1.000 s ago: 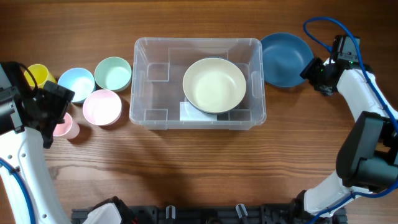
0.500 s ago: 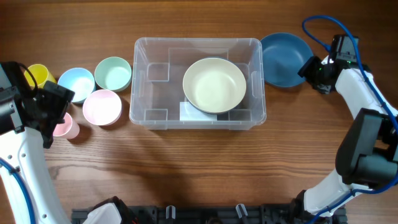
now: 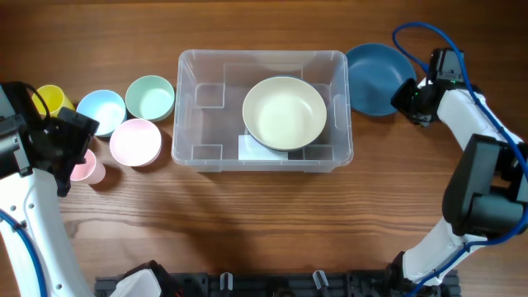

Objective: Pack container
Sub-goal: 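Move the right gripper to the rim of the remaining teal plate, then pinch the teal plate rim with the right gripper and lift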

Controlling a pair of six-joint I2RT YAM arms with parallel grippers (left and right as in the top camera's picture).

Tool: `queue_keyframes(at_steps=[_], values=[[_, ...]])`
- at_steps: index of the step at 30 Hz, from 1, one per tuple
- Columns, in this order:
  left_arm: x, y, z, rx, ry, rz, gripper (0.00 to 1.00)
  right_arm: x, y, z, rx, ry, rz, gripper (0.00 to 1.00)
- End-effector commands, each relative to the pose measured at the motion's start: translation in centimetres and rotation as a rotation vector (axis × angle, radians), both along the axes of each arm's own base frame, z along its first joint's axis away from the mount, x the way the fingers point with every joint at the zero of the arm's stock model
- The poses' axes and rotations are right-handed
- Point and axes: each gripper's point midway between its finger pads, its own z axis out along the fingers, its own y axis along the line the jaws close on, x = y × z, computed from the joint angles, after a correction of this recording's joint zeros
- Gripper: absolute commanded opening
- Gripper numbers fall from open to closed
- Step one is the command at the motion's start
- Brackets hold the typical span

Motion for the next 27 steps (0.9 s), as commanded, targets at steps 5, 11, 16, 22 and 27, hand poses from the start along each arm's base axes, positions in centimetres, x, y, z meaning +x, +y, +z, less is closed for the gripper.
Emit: queue_keyframes(at_steps=[5,11,16,22,27], values=[[0.0,0.0,1.0,0.003,-0.034,0.014,1.0,-0.3,0.4,-0.7,0.016,0.019,0.004,0.04],[0.0,0.0,1.0,0.003,-0.034,0.014,1.0,-0.4,0.1,-0.6,0.015,0.02,-0.002,0.04],[0.0,0.0,1.0,0.003,-0.034,0.014,1.0,-0.8,-2.0,1.4,-0.012,-0.008,-0.052,0.04],[0.0,0.0,1.0,0.003,-0.034,0.014,1.0,-1.5,-5.3,9.2,-0.123,-0.16,-0.064,0.04],[0.0,0.0,1.0,0.003,-0.034,0.014,1.0,-3.2,-4.5,18.4,-0.228,-0.356,0.005,0.04]])
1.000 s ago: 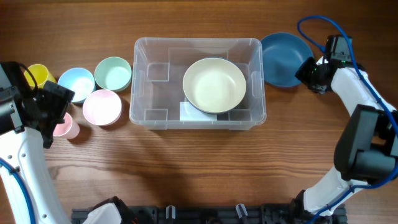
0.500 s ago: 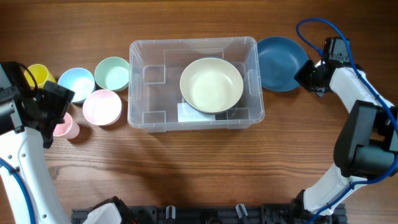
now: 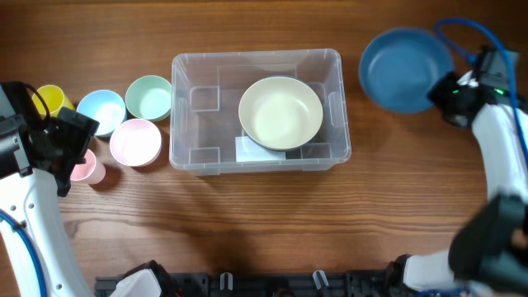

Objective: Pack container
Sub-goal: 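Pinch the teal plate rim with the right gripper and lift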

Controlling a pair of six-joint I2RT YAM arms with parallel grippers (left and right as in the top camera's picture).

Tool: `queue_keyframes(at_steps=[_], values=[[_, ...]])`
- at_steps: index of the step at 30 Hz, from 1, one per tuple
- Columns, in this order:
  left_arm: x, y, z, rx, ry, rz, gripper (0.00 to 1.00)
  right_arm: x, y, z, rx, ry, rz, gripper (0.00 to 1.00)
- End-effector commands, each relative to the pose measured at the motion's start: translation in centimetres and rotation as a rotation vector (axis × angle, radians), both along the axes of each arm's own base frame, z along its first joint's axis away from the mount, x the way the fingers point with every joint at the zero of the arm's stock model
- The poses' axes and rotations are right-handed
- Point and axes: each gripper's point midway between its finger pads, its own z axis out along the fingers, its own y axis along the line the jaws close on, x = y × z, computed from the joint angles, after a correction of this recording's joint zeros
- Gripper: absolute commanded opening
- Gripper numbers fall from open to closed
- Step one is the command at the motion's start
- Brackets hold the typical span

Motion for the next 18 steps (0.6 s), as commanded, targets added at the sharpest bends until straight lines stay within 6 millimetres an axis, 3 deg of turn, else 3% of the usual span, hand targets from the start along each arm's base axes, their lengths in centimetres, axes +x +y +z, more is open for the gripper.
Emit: queue_keyframes(at_steps=[1,4,7,9,13,18], values=[[0.0,0.0,1.0,0.003,-0.035,0.014,1.0,-1.0,1.6,7.6,-0.126,-0.164,0.111,0.04],[0.0,0.0,1.0,0.003,-0.035,0.014,1.0,-1.9,4.4,11.8,-0.219,-0.262,0.25,0.04],[0.0,0.0,0.9,0.002,-0.034,0.014,1.0,-2.6,9.4,15.0,-0.263,-0.367,0.466,0.04],[0.0,0.0,0.9,0.002,-0.034,0.014,1.0,-3.2,12.6,16.1,-0.271,-0.411,0.574,0.04],[0.0,0.0,1.0,0.003,-0.034,0.014,1.0,-3.5,17.5,15.6,-0.263,-0.413,0.725,0.04],[0.0,0.0,1.0,0.003,-0.034,0.014,1.0,-2.8,22.5,11.1,-0.203,-0.303,0.863,0.04]])
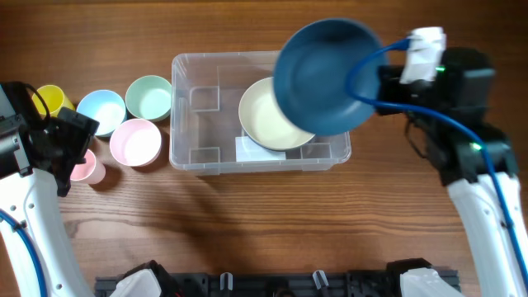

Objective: Pack container
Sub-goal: 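Pinch the teal plate rim with the right gripper and lift, then lower the teal plate onto the stack in the container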

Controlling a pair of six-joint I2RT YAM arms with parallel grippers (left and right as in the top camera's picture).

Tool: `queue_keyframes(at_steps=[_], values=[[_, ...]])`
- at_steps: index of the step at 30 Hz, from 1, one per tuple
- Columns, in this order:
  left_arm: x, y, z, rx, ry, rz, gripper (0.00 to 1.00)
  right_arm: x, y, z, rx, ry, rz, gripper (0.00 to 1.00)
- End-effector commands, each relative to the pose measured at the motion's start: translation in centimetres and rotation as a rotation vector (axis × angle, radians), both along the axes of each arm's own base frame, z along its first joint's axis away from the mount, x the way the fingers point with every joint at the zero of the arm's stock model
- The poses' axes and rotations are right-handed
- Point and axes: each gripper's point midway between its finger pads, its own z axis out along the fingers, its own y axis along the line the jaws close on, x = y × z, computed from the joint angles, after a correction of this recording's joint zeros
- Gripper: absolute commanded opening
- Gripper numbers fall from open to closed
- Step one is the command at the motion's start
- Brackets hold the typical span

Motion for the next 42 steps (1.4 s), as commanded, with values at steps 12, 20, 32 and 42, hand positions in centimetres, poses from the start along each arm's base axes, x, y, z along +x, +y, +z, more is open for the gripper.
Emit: queue_keyframes(at_steps=[12,20,32,42], values=[[0.0,0.0,1.0,0.003,-0.034,0.014,1.0,2.7,11.0,-13.5,-0.08,0.276,0.255,0.05],[0.0,0.0,0.9,0.002,-0.034,0.014,1.0,4.0,10.2,-13.1,-0.086,0.238,0.169,0.04],[0.0,0.0,1.0,0.003,-0.034,0.014,1.0,4.5,8.1,-13.4,-0.132,0.246,0.039,0.04],[0.0,0.0,1.0,0.003,-0.034,0.014,1.0,4.4,7.9,-13.6,-0.14,0.252,0.033,0.53]])
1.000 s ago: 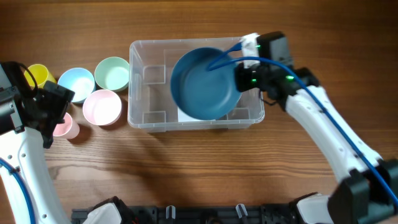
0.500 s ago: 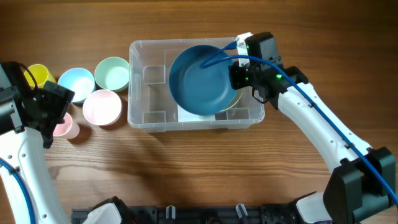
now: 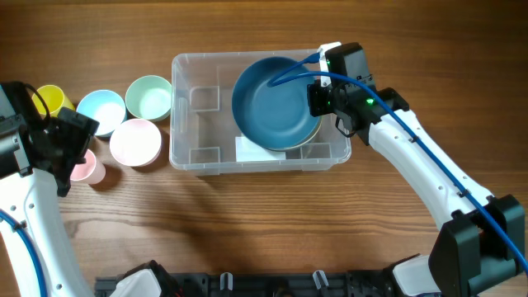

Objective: Pack container
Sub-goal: 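Lower the teal plate onto the stack in the container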

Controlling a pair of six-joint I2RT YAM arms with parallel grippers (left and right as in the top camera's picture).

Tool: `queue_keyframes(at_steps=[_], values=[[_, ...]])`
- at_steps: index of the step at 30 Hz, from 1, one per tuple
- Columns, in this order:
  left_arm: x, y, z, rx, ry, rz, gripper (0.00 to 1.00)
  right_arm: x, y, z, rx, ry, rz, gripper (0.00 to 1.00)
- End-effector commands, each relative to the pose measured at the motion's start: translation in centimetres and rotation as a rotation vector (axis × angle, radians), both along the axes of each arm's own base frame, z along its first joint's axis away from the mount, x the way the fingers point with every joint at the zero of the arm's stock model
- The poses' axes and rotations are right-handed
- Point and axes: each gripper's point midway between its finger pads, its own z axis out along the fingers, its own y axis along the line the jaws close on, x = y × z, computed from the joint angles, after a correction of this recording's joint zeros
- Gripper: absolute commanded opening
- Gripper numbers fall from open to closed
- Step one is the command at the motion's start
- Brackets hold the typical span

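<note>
A clear plastic container (image 3: 186, 157) stands at the middle of the table. Inside it a large blue bowl (image 3: 272, 103) rests over a cream bowl, of which only a sliver of rim (image 3: 290, 148) shows. My right gripper (image 3: 318, 98) is at the blue bowl's right rim, shut on it, just inside the container's right wall. My left gripper (image 3: 73, 139) hangs at the far left above a small pink cup (image 3: 89, 172); its fingers cannot be made out.
Left of the container sit a yellow cup (image 3: 49, 99), a light blue bowl (image 3: 101, 109), a green bowl (image 3: 150, 97) and a pink bowl (image 3: 135, 142). A white label (image 3: 247, 151) lies on the container's floor. Arm bases line the front edge.
The blue bowl was held tilted high above the container's right half. Now it sits low inside the container over the cream bowl, my right gripper with it. The left arm has not moved.
The blue bowl lay on the table right of the container with my right gripper at its rim. Then it was lifted further right, then held tilted over the container, and now it lies nested on the cream bowl. The left arm stayed still.
</note>
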Motion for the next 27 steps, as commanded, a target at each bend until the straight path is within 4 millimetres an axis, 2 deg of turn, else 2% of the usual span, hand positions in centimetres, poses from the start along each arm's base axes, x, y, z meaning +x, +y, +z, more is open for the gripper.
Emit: queue_keyframes(at_steps=[1,3,6,12,18,27], values=[[0.0,0.0,0.9,0.002,-0.034,0.014,1.0,0.2,-0.3,0.4,0.0,-0.01,-0.023,0.62],[0.0,0.0,0.9,0.002,-0.034,0.014,1.0,0.3,-0.2,0.4,0.0,-0.013,-0.022,0.67],[0.0,0.0,0.9,0.002,-0.034,0.014,1.0,0.4,-0.2,0.5,-0.003,-0.021,-0.015,0.68],[0.0,0.0,0.9,0.002,-0.034,0.014,1.0,-0.3,-0.5,0.1,-0.02,0.01,-0.009,0.56],[0.0,0.0,0.9,0.002,-0.034,0.014,1.0,-2.9,-1.2,-1.8,-0.117,0.117,0.088,0.54],[0.0,0.0,0.9,0.002,-0.034,0.014,1.0,-4.2,-3.6,-2.7,-0.191,0.19,-0.018,0.49]])
